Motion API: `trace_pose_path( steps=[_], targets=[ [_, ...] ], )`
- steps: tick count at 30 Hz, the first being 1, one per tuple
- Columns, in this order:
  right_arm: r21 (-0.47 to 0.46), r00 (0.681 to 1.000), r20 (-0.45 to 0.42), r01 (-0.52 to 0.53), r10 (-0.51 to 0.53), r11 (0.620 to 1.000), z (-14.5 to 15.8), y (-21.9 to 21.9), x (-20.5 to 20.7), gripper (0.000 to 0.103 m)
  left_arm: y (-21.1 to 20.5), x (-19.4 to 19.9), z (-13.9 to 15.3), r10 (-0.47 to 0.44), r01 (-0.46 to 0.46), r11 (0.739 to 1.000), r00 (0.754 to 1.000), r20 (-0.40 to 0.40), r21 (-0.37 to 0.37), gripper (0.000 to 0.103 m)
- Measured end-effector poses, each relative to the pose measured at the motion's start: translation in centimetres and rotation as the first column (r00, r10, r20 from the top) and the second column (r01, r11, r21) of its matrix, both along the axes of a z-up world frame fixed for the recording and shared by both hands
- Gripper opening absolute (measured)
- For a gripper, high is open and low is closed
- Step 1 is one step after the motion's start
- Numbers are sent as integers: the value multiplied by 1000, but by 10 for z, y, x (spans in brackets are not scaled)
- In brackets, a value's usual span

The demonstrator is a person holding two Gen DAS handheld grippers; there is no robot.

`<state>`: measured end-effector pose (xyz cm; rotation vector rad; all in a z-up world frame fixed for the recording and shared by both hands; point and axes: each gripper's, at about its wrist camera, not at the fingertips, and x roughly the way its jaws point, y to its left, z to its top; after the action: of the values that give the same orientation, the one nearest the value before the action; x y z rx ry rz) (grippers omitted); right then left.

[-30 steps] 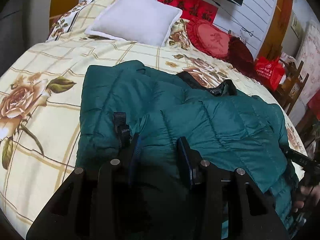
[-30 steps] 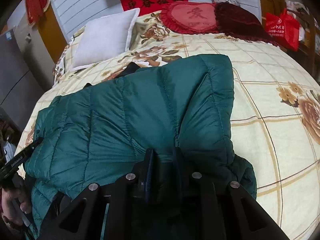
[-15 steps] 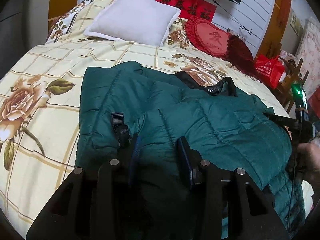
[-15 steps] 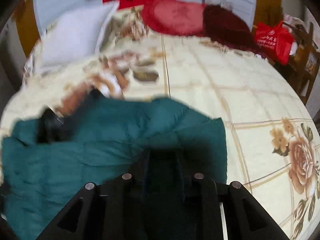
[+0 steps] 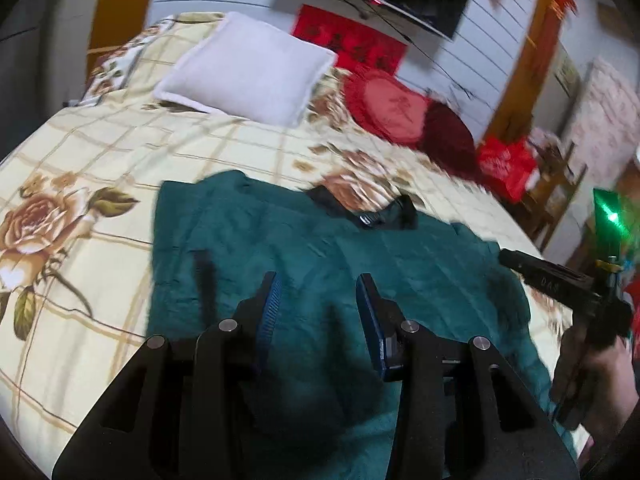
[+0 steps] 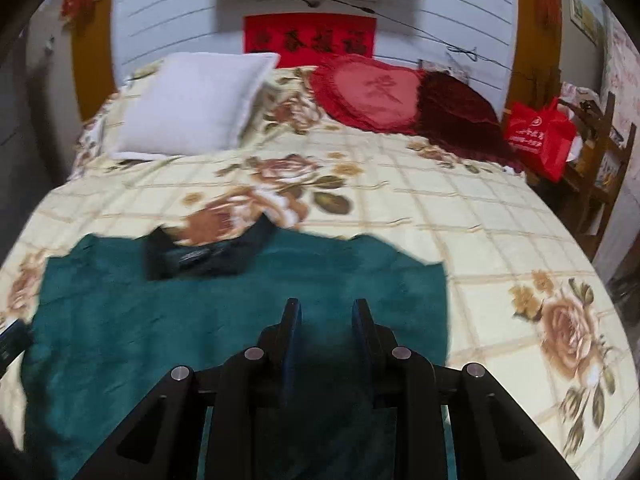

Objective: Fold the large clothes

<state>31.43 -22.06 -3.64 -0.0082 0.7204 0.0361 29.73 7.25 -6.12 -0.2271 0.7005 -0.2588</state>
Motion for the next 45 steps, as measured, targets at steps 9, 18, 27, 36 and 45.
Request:
trace_pose_path(
  steps=[9,18,27,36,45],
  targets=[
    [31,996,-85,-19,21,999,-67,36,-25,34,-15,14,-39,-17,29,993,994,-109,112,39],
    [21,1000,12,-22,22,1000,-40,43,-50,35,-12,7,-28,0,9,996,995,-101,87,39],
    [28,998,-43,-33,34,999,-62,61,-52,63,-8,2,-35,2,7,996,995,-99,87,39],
    [3,999,34,6,-6,1000,-8,36,-118,64,35,-85,-3,57,-54,984,998,-15,168,51],
    [-64,998,40,-38,41,997,-8,-1,-225,71,71,-161,-21,91,-78,966,995,-40,248,57]
  ],
)
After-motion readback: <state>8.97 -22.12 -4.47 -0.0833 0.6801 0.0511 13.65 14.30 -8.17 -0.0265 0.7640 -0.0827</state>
